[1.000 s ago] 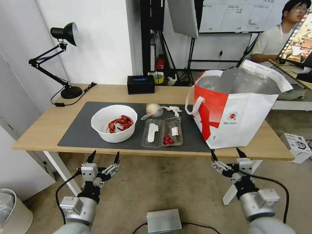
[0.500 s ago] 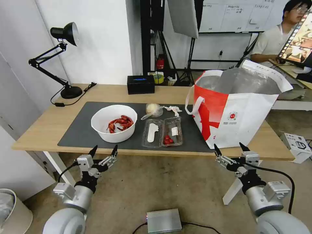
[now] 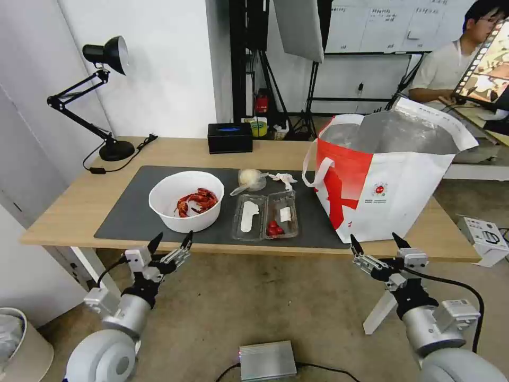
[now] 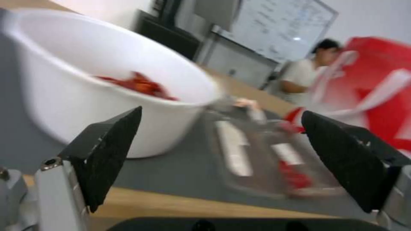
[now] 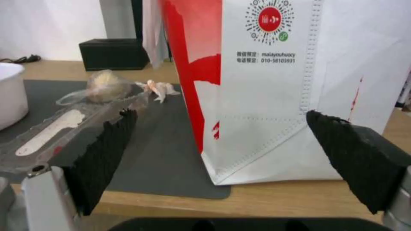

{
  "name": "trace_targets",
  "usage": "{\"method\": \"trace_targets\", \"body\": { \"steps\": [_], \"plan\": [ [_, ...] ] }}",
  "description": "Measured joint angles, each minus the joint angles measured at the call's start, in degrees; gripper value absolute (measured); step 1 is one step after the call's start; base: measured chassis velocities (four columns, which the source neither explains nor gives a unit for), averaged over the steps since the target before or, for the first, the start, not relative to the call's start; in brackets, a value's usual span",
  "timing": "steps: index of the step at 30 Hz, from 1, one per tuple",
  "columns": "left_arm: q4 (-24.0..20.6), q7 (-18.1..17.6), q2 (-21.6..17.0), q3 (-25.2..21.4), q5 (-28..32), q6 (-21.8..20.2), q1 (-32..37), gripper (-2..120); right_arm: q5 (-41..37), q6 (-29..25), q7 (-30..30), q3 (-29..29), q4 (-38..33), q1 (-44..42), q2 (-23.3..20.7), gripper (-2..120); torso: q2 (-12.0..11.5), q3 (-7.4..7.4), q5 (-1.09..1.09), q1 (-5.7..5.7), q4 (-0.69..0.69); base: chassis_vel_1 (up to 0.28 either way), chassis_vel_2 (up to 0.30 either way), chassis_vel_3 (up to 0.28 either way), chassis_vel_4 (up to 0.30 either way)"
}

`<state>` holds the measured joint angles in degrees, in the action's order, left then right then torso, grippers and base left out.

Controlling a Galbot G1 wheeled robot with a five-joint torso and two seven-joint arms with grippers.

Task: Pick up the trash from the table and place it into the takeout bag.

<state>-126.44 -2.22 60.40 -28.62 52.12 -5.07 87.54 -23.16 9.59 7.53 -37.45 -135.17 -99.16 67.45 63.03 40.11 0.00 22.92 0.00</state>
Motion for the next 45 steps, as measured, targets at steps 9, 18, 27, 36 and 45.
{"method": "trace_targets", "body": {
  "steps": [9, 18, 27, 36, 45],
  "plan": [
    [-2.1, -0.4, -2.5, 1.6, 6.0, -1.9, -1.2, 100, 0.4, -0.1, -0.1, -0.3, -1.2, -1.1, 0.5, 100, 0.0, 0.0, -0.01, 0.0, 0.0, 0.0, 0.0, 0.0, 0.0],
    [-5.5, -5.3, -2.5, 5.9, 16.2, -6.0, -3.0, 100, 1.8, -0.8, -0.4, -0.3, -2.0, -2.4, 1.3, 100, 0.0, 0.0, 0.03, 0.0, 0.0, 0.0, 0.0, 0.0, 0.0],
    [-5.4, -8.3, -1.6, 8.6, 19.2, -7.5, -4.5, 100, 2.3, -1.2, -0.6, -0.5, -2.7, -3.5, 1.8, 100, 0.0, 0.0, 0.0, 0.0, 0.0, 0.0, 0.0, 0.0, 0.0],
    [-4.7, -10.3, -0.9, 9.4, 20.5, -7.9, -5.5, 100, 3.0, -1.5, -0.8, -0.5, -3.0, -4.1, 2.6, 100, 0.0, 0.0, 0.0, 0.0, 0.0, 0.0, 0.0, 0.0, 0.0],
    [-5.6, -13.1, 0.6, 9.6, 23.7, -8.4, -5.2, 100, 3.6, -1.9, -1.0, -0.1, -3.0, -4.4, 3.1, 100, 0.0, 0.0, 0.0, 0.0, 0.0, 0.0, 0.0, 0.0, 0.0]
  ]
}}
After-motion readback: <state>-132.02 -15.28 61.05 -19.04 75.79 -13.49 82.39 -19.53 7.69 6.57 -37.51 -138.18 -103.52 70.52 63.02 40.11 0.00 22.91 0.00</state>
